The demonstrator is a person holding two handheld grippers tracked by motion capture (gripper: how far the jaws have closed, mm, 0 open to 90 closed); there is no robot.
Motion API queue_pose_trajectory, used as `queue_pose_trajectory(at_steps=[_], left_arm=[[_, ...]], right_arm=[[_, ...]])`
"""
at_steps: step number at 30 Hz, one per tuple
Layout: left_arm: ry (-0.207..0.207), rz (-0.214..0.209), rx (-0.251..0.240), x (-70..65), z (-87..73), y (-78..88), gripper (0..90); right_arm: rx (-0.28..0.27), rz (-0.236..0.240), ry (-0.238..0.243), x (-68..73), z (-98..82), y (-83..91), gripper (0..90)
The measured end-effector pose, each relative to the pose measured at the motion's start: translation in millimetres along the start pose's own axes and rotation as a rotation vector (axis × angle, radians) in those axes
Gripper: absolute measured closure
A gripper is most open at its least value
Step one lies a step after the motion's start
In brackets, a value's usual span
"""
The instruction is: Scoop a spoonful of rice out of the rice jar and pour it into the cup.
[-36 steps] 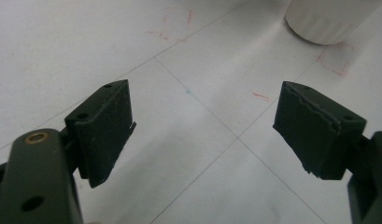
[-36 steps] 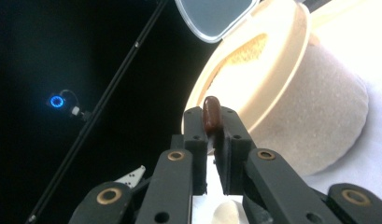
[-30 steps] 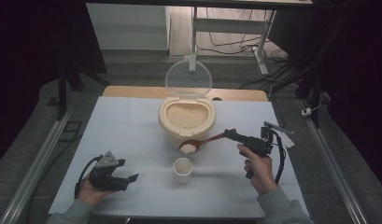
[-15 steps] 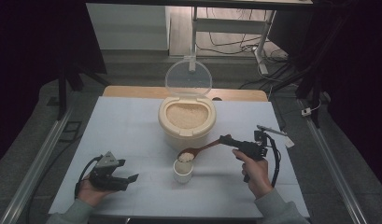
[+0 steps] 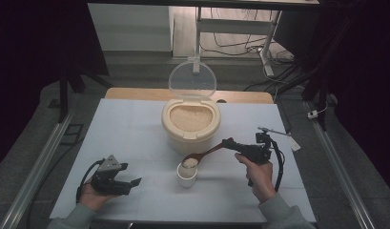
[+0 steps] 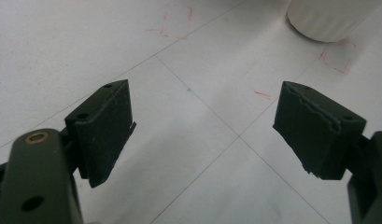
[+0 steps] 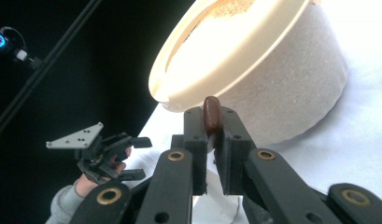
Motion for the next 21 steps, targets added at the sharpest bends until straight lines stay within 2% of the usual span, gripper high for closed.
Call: queue_pose_trajectory(at_steps=[13,21], left_arm=[[-0.001,0.0,0.0,0.1,0.0,0.0,19.1],[-0.002,0.001,0.0,0.0,-0.1,-0.1,19.1]], right_arm=[[0.014,-0.01,0.105,11.4,1.6,-1.9,83.3],[0.014,0.004,0.18,18.0,2.0,1.3,83.3]])
Point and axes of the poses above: each handheld gripper's, and its own axes: y roughly backward along the jaws, z roughly out of its top, x roughly to its left, the point moved 3 cm from there along -y, roughly forward along the jaws, and after that the axes turned 11 degrees about z, right-handed, at the moved point
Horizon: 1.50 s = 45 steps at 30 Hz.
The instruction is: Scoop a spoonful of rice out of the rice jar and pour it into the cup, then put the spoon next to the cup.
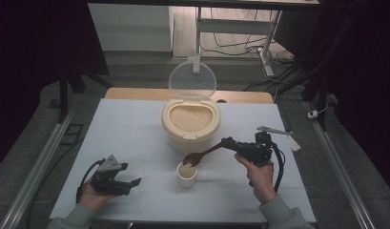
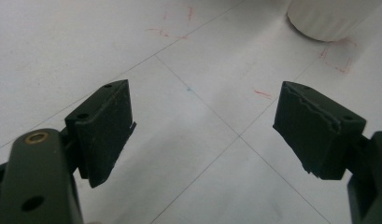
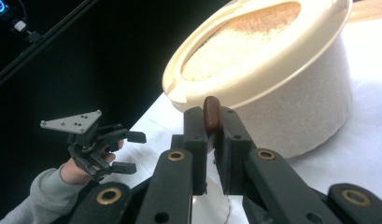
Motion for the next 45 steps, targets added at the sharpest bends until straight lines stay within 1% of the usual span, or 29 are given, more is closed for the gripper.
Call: queue_pose_trajectory(at_steps=[7,10,16,20,23,25,28,31,34,38,42,45], left_arm=[[0.001,0.001,0.002,0.4,-0.1,-0.4,19.1],[0.001,0.001,0.002,0.3,-0.1,-0.4,19.1],[0.001,0.001,0.002,0.8,-0.3,-0.2,19.1],[0.0,0.0,0.002,0.7,-0.4,-0.2,19.1],[0.002,0.0,0.002,0.9,-0.5,-0.5,19.1],[0.002,0.0,0.003,0.9,-0.4,-0.6,19.1],[0.001,0.001,0.002,0.4,-0.4,-0.4,19.1],[0.001,0.001,0.0,-0.1,-0.4,-0.2,19.1],[0.0,0.0,0.0,-0.3,-0.3,0.2,19.1],[0.0,0.0,-0.001,-0.3,-0.1,0.1,19.1],[0.002,-0.001,0.001,0.7,0.4,-1.2,19.1],[-0.001,-0.002,0.004,0.6,0.6,-1.9,19.1]], right_arm=[[-0.001,0.0,0.03,4.6,1.1,1.1,83.3],[0.008,-0.008,0.056,6.9,1.9,0.4,83.3],[0.016,-0.008,0.061,6.1,2.1,-0.3,83.3],[0.007,-0.002,0.039,3.4,1.5,1.5,83.3],[0.003,-0.002,0.038,2.1,2.5,5.5,83.3],[-0.002,-0.003,0.051,2.9,5.4,10.1,83.3],[-0.02,0.004,0.065,6.0,12.7,20.9,83.3],[-0.02,0.01,0.078,9.8,19.3,31.2,83.3],[-0.008,0.0,0.085,12.3,22.9,39.6,83.3],[0.014,-0.003,0.087,11.1,23.0,47.4,83.3],[0.051,-0.011,0.083,6.7,20.6,52.6,83.3],[0.092,-0.016,0.076,3.2,17.7,53.3,83.3]])
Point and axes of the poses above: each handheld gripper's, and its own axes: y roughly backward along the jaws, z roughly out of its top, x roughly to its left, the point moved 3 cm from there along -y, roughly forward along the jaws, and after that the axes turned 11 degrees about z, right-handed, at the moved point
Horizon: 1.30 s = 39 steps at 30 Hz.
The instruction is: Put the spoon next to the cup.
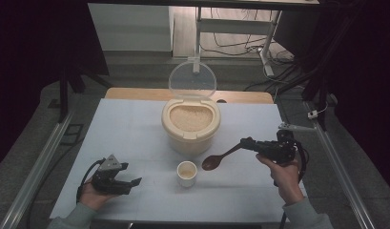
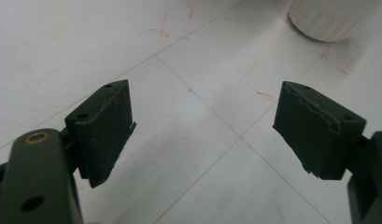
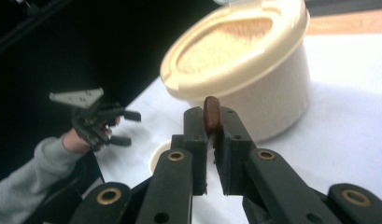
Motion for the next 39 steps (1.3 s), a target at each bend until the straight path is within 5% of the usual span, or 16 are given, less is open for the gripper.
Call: queue_pose_trajectory(at_steps=[19,28,34,39], left_arm=[[-0.003,-0.002,0.003,-0.5,0.7,-1.3,19.1],[-0.005,-0.002,0.007,-0.9,0.4,-2.0,19.1],[-0.007,-0.003,0.01,-0.6,0.2,-2.3,19.1],[-0.008,-0.002,0.01,-0.5,0.0,-2.2,19.1]], right_arm=[[0.235,0.057,-0.027,-2.3,-19.0,-21.3,83.3],[0.345,0.094,-0.046,-6.4,-29.2,-45.5,83.2],[0.385,0.09,-0.053,-9.2,-32.4,-60.7,83.0],[0.368,0.089,-0.06,-13.5,-31.5,-69.7,82.0]])
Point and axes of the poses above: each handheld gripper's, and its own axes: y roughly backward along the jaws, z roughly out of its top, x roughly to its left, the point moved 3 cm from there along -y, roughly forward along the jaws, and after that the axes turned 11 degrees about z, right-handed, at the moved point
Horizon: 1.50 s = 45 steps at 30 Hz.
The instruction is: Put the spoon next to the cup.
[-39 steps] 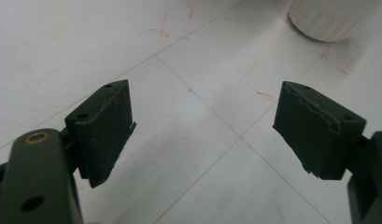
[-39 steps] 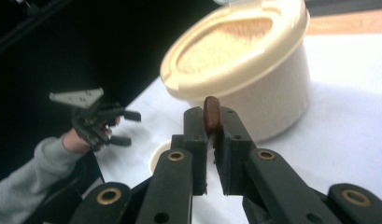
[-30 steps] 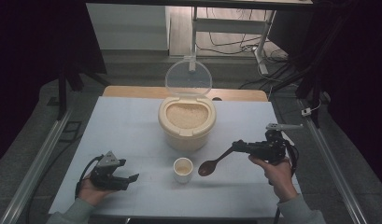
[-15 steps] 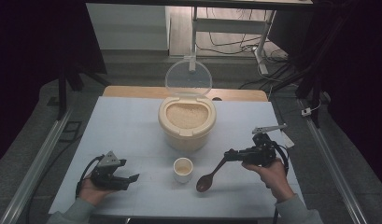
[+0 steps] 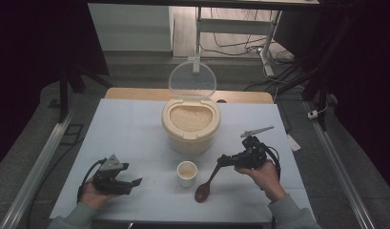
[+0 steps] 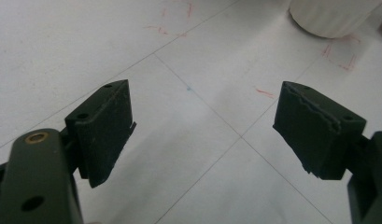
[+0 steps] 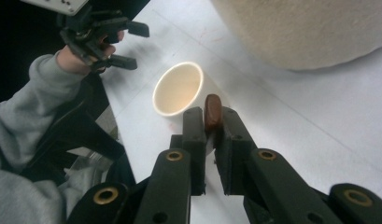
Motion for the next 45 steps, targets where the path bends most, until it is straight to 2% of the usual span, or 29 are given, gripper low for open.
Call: queue_pose_trajectory(at_steps=[8,12,16,21,26,36,45], left_arm=[[-0.001,-0.001,0.002,-0.1,-0.3,-0.1,19.1],[-0.002,-0.001,0.002,-0.2,-0.4,-0.4,19.1],[-0.003,-0.001,0.003,-0.3,-0.5,-0.7,19.1],[-0.003,-0.001,0.004,-0.3,-0.7,-0.8,19.1],[-0.004,-0.001,0.005,-0.4,-0.9,-0.9,19.1],[-0.004,0.001,0.005,-0.5,-0.9,-1.0,19.1],[-0.004,0.001,0.007,-0.8,-1.1,-1.1,19.1]], right_arm=[[-0.048,-0.056,-0.002,-14.5,3.4,-12.0,77.5],[-0.061,-0.102,-0.003,-25.9,2.6,-18.4,74.1],[-0.065,-0.138,0.002,-36.9,1.3,-25.4,70.8],[-0.078,-0.161,-0.002,-49.4,-0.9,-34.5,67.2],[-0.063,-0.215,0.001,-58.3,-5.8,-41.5,62.1],[-0.065,-0.255,-0.002,-70.5,-12.1,-45.9,56.9],[-0.054,-0.333,0.022,-75.6,-17.3,-46.5,49.8]])
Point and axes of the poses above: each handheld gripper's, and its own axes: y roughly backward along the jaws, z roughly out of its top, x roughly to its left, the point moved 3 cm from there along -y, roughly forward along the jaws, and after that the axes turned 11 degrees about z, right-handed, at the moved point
